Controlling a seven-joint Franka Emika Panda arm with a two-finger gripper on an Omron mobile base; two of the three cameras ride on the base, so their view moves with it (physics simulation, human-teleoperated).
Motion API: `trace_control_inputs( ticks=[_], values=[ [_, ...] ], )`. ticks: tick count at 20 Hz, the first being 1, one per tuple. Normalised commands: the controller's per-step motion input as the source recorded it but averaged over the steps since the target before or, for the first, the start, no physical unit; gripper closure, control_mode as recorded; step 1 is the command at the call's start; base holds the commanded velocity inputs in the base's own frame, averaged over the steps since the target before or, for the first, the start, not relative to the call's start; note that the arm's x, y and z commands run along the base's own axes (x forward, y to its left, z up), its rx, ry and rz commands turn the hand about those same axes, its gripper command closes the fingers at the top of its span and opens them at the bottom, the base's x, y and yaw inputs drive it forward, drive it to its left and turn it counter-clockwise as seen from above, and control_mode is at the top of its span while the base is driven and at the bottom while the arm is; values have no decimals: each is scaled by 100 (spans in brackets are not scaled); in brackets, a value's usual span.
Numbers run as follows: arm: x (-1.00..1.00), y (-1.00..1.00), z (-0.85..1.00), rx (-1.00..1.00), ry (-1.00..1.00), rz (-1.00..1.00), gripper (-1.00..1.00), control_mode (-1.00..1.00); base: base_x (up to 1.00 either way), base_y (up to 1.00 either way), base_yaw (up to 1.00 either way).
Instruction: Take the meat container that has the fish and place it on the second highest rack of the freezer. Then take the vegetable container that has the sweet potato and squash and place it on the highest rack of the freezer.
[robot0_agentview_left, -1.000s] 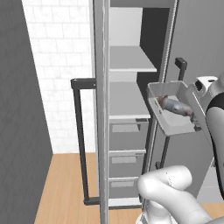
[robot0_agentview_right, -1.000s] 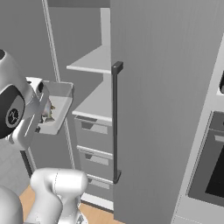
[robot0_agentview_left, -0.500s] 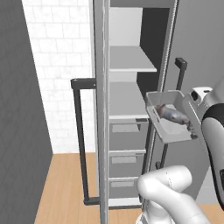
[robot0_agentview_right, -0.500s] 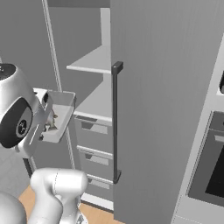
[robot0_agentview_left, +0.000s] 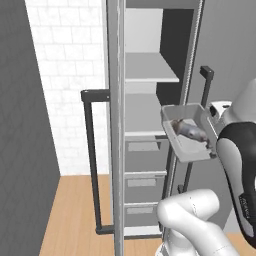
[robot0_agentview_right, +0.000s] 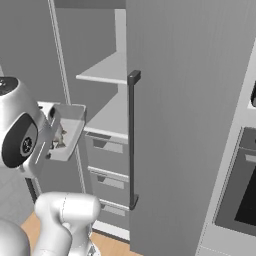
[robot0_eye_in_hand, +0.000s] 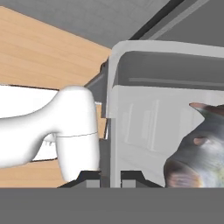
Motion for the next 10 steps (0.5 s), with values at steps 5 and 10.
trace_control_inputs(
  ticks=[5, 10],
  values=[
    [42, 0, -1, 0, 3, -2, 100, -100, 0, 0, 0],
    [59, 0, -8, 0, 3, 0, 100, -100, 0, 0, 0]
  ],
)
